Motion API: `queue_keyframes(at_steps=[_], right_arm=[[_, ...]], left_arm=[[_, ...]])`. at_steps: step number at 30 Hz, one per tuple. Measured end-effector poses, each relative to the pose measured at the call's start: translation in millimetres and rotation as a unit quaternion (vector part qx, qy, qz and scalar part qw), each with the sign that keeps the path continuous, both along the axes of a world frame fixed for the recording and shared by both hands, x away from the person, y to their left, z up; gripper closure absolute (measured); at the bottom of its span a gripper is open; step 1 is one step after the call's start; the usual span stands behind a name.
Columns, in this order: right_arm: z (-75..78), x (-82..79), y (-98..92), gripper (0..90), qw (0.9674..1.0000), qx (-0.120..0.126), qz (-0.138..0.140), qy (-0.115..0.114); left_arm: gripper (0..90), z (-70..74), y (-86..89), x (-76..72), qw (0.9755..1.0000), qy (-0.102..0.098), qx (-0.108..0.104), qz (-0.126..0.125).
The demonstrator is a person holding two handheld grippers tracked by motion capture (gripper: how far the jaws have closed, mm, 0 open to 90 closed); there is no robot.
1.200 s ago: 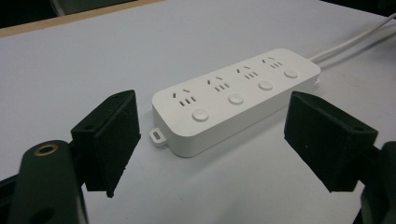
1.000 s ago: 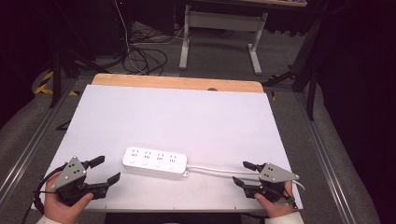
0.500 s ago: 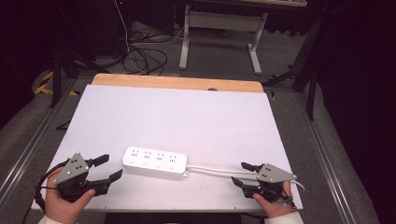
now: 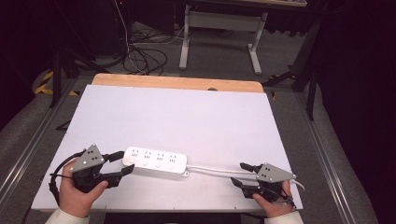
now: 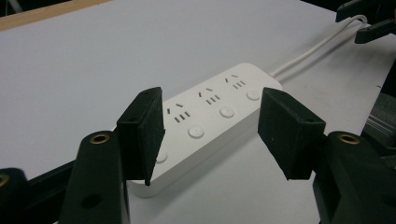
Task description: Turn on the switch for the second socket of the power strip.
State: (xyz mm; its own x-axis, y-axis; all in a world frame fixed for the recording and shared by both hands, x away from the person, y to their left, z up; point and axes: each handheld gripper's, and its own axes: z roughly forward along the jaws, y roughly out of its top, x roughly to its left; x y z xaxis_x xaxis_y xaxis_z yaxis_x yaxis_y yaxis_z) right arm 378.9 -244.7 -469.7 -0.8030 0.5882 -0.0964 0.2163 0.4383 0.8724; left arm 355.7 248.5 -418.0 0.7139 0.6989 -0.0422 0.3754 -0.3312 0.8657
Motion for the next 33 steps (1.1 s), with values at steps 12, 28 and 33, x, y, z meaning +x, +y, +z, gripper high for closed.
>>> queue_keyframes(at_steps=[12, 28, 33], right_arm=[[-0.9, 1.0, 0.0, 38.1, 1.0, 0.002, 0.005, 0.003], [-2.4, 3.1, -1.4, 38.1, 1.0, 0.003, 0.005, 0.007], [-2.7, 3.4, -1.3, 38.1, 0.9999, 0.005, 0.006, 0.008]], left_arm=[[41.4, 4.7, -19.9, 11.7, 0.9998, 0.007, 0.003, -0.019], [42.2, 4.7, -43.8, 26.3, 0.9989, 0.015, 0.01, -0.042], [42.2, 4.1, -51.5, 30.6, 0.9986, 0.016, 0.014, -0.048]])
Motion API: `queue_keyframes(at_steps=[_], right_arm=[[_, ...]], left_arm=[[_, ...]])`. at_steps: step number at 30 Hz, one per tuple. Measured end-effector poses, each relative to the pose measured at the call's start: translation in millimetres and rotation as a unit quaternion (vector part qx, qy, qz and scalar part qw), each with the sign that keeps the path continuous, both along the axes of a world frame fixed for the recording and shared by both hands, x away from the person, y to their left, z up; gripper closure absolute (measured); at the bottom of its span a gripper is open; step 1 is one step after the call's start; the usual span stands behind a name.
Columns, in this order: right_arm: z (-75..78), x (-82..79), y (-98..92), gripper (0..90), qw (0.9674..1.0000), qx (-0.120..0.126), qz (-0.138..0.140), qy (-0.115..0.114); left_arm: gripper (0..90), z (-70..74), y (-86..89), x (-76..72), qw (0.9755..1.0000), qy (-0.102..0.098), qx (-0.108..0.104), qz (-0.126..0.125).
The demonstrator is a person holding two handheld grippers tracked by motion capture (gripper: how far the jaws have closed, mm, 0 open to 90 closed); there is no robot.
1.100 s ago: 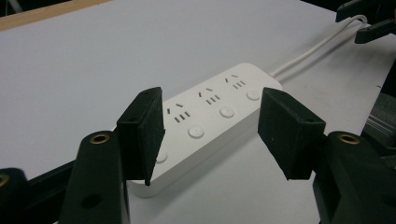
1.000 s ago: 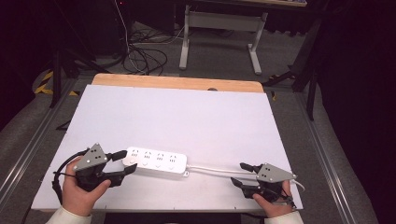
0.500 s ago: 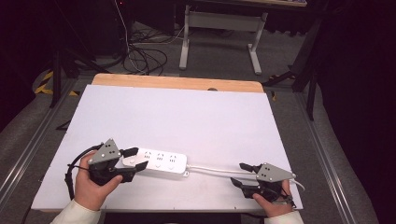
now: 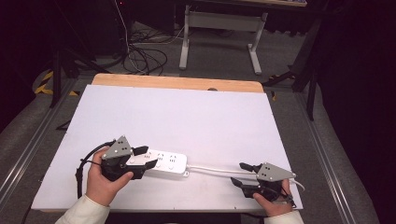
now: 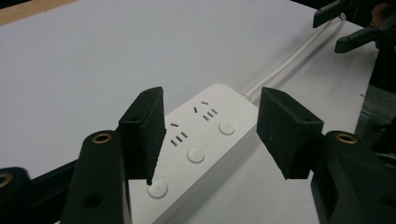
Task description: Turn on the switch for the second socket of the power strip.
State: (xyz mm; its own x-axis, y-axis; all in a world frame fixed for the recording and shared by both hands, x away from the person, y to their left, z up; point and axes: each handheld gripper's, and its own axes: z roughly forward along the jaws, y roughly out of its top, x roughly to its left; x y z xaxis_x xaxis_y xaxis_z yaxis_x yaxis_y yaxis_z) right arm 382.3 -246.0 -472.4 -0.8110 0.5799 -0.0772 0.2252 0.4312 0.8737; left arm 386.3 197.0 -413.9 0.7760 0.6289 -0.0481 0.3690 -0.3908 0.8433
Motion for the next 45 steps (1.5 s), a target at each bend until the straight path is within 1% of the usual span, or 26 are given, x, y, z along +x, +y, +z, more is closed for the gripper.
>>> queue_keyframes(at_steps=[1, 5, 8, 10, 15, 20, 21, 22, 23, 24, 25, 26, 27, 28, 29, 30, 31, 33, 35, 36, 39, 40, 45], right_arm=[[-0.1, 0.1, 0.0, 38.1, 1.0, 0.0, 0.0, 0.0], [-0.3, 0.7, -0.5, 38.1, 1.0, 0.001, 0.001, 0.002], [-0.4, 0.8, -0.6, 38.1, 1.0, 0.0, 0.002, 0.002], [-0.3, 0.9, -0.7, 38.1, 1.0, 0.001, 0.002, 0.002], [-0.1, 0.7, -1.0, 38.2, 1.0, 0.004, 0.004, 0.004], [-0.1, 0.7, -1.0, 38.3, 1.0, 0.005, 0.005, 0.003], [0.0, 0.8, -1.0, 38.4, 1.0, 0.004, 0.005, 0.003], [-0.1, 0.8, -0.8, 38.4, 1.0, 0.004, 0.006, 0.004], [-0.1, 0.8, -0.8, 38.4, 1.0, 0.004, 0.006, 0.004], [0.0, 0.9, -0.8, 38.8, 1.0, 0.002, 0.007, 0.003], [0.0, 0.9, -0.8, 38.9, 1.0, 0.002, 0.008, 0.003], [0.0, 0.9, -0.8, 38.9, 1.0, 0.002, 0.008, 0.003], [-0.1, 1.0, -0.8, 39.2, 0.9999, 0.004, 0.009, 0.004], [-0.1, 1.0, -0.8, 39.2, 0.9999, 0.004, 0.009, 0.004], [0.0, 1.0, -1.0, 39.3, 0.9999, 0.004, 0.01, 0.003], [0.0, 1.0, -1.0, 39.3, 0.9999, 0.004, 0.01, 0.003], [0.0, 0.9, -1.1, 39.3, 0.9999, 0.005, 0.01, 0.003], [0.0, 0.9, -1.1, 39.4, 0.9999, 0.004, 0.011, 0.003], [0.0, 0.9, -1.1, 39.4, 0.9999, 0.005, 0.012, 0.004], [0.0, 0.9, -1.1, 39.4, 0.9999, 0.005, 0.012, 0.004], [0.1, 1.1, -1.1, 39.4, 0.9999, 0.005, 0.013, 0.004], [0.1, 1.1, -0.9, 39.4, 0.9999, 0.005, 0.013, 0.004], [0.0, 1.1, -0.9, 39.4, 0.9999, 0.005, 0.014, 0.004]], left_arm=[[42.2, -0.4, -1.8, 0.7, 1.0, 0.002, -0.002, -0.002], [42.3, -1.0, -7.7, 3.9, 0.9999, 0.007, 0.003, -0.008], [42.5, -2.2, -12.4, 6.0, 0.9999, 0.008, 0.003, -0.01], [42.6, -2.4, -13.8, 6.6, 0.9999, 0.011, 0.003, -0.013], [43.3, -3.3, -14.4, 7.3, 0.9998, 0.01, 0.008, -0.013], [49.9, -4.3, -15.0, 7.9, 0.9996, 0.02, 0.011, -0.018], [52.3, -4.8, -15.2, 8.4, 0.9994, 0.024, 0.011, -0.02], [58.8, -4.9, -14.9, 9.1, 0.9994, 0.025, 0.017, -0.018], [58.8, -5.6, -15.6, 9.0, 0.9991, 0.036, 0.014, -0.016], [69.6, -6.0, -15.5, 10.1, 0.9989, 0.04, 0.019, -0.017], [73.7, -6.2, -15.8, 11.3, 0.9984, 0.047, 0.023, -0.021], [73.7, -6.8, -16.5, 12.5, 0.9979, 0.055, 0.024, -0.024], [81.3, -7.1, -16.8, 14.0, 0.9973, 0.063, 0.034, -0.021], [81.3, -7.7, -17.5, 14.8, 0.9968, 0.069, 0.033, -0.021], [88.9, -8.5, -18.1, 15.9, 0.9963, 0.076, 0.034, -0.023], [88.9, -9.4, -18.8, 16.5, 0.9958, 0.081, 0.037, -0.021], [89.8, -10.3, -19.5, 17.7, 0.9954, 0.082, 0.045, -0.019], [89.9, -11.7, -21.0, 18.4, 0.9944, 0.09, 0.052, -0.015], [89.9, -13.3, -21.8, 20.7, 0.9939, 0.09, 0.063, -0.014], [89.9, -14.2, -22.5, 21.3, 0.9933, 0.095, 0.064, -0.014], [89.9, -16.2, -23.4, 23.8, 0.9924, 0.1, 0.072, -0.01], [89.9, -17.1, -24.2, 24.2, 0.9918, 0.107, 0.07, -0.01], [90.0, -19.8, -25.3, 28.0, 0.9901, 0.116, 0.079, -0.007]])
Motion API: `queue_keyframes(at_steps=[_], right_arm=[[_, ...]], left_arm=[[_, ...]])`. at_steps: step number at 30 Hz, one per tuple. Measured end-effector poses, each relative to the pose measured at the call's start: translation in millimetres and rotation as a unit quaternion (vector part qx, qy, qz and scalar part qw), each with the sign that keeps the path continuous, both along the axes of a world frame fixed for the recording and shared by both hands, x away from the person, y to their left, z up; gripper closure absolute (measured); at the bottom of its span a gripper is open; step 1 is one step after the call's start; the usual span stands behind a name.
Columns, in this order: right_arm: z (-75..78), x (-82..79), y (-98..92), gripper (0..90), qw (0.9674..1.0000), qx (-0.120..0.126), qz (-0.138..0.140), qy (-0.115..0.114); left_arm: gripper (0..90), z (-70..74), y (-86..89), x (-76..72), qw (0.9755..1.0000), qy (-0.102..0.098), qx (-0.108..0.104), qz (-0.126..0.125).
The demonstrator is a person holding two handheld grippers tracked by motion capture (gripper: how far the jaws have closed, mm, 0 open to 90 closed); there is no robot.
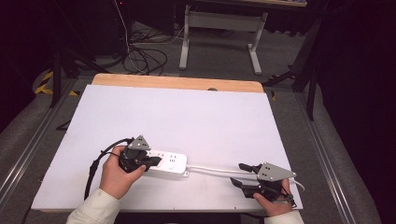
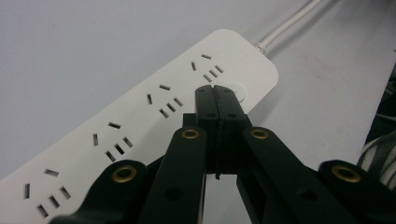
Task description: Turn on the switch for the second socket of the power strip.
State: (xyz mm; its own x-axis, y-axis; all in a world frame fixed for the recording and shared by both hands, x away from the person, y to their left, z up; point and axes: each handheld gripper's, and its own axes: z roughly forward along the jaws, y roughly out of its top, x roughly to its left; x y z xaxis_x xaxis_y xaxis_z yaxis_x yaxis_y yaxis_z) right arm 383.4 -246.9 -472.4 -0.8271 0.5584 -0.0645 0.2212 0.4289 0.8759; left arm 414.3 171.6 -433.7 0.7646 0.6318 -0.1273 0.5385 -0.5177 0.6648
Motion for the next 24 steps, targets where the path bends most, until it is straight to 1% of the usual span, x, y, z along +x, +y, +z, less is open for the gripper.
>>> queue_keyframes(at_steps=[4, 6, 10, 15, 19, 24], right_arm=[[-0.1, 0.0, 0.2, 39.4, 1.0, 0.0, 0.001, 0.0], [-0.1, 0.1, 0.4, 39.4, 1.0, -0.001, 0.001, 0.001], [-0.1, 0.1, 1.0, 39.4, 1.0, 0.0, 0.002, 0.002], [-0.1, 0.1, 0.8, 39.4, 1.0, 0.0, 0.003, 0.003], [-0.1, 0.2, 1.0, 39.4, 1.0, 0.0, 0.003, 0.003], [-0.1, 0.1, 0.9, 39.4, 1.0, 0.001, 0.004, 0.003]], left_arm=[[90.0, -3.3, -2.2, 3.2, 0.9999, 0.009, 0.007, 0.002], [90.0, -4.7, -3.7, 4.4, 0.9998, 0.012, 0.012, 0.006], [89.9, -6.5, -5.4, 6.9, 0.9995, 0.021, 0.016, 0.015], [90.0, -9.2, -7.1, 8.8, 0.9992, 0.029, 0.025, 0.015], [90.0, -10.5, -8.9, 9.1, 0.9989, 0.033, 0.028, 0.017], [89.9, -12.2, -10.2, 9.6, 0.9986, 0.031, 0.039, 0.017]])
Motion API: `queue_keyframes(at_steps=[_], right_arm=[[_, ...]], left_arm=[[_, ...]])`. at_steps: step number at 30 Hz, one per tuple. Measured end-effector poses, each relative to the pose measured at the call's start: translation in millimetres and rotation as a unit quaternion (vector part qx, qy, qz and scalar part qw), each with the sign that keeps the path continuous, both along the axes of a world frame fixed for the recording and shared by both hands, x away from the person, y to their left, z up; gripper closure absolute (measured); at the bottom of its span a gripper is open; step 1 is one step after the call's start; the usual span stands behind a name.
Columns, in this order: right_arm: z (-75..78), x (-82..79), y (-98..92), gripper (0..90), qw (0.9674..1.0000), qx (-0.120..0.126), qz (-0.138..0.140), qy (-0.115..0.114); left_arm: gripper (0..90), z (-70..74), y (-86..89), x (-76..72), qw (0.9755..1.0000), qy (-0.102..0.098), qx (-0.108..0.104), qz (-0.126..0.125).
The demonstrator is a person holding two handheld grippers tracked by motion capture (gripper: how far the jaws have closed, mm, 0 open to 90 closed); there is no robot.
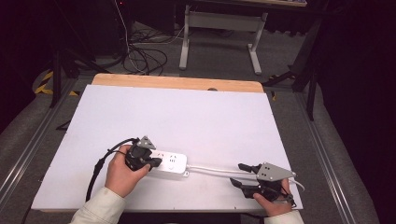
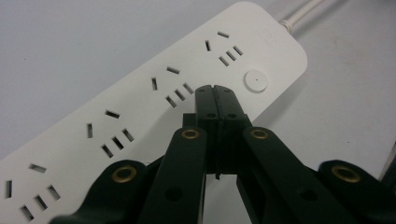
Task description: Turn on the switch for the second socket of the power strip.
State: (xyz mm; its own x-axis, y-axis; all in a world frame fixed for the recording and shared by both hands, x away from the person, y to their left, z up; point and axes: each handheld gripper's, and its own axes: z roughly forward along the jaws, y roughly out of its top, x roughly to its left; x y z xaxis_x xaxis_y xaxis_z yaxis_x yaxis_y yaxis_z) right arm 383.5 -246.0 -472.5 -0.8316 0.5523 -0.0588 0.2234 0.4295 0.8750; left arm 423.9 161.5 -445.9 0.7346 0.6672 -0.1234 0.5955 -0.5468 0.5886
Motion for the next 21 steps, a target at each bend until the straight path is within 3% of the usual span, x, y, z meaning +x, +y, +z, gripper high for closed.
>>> queue_keyframes(at_steps=[15, 21], right_arm=[[-0.8, 0.4, 0.8, 39.4, 1.0, -0.002, 0.002, 0.003], [-0.9, 0.2, 0.8, 39.4, 1.0, -0.001, 0.002, 0.004]], left_arm=[[90.0, -0.9, -3.3, -3.1, 0.9998, -0.011, 0.013, 0.007], [90.0, -3.2, -3.5, -5.1, 0.9998, -0.011, 0.006, 0.014]])
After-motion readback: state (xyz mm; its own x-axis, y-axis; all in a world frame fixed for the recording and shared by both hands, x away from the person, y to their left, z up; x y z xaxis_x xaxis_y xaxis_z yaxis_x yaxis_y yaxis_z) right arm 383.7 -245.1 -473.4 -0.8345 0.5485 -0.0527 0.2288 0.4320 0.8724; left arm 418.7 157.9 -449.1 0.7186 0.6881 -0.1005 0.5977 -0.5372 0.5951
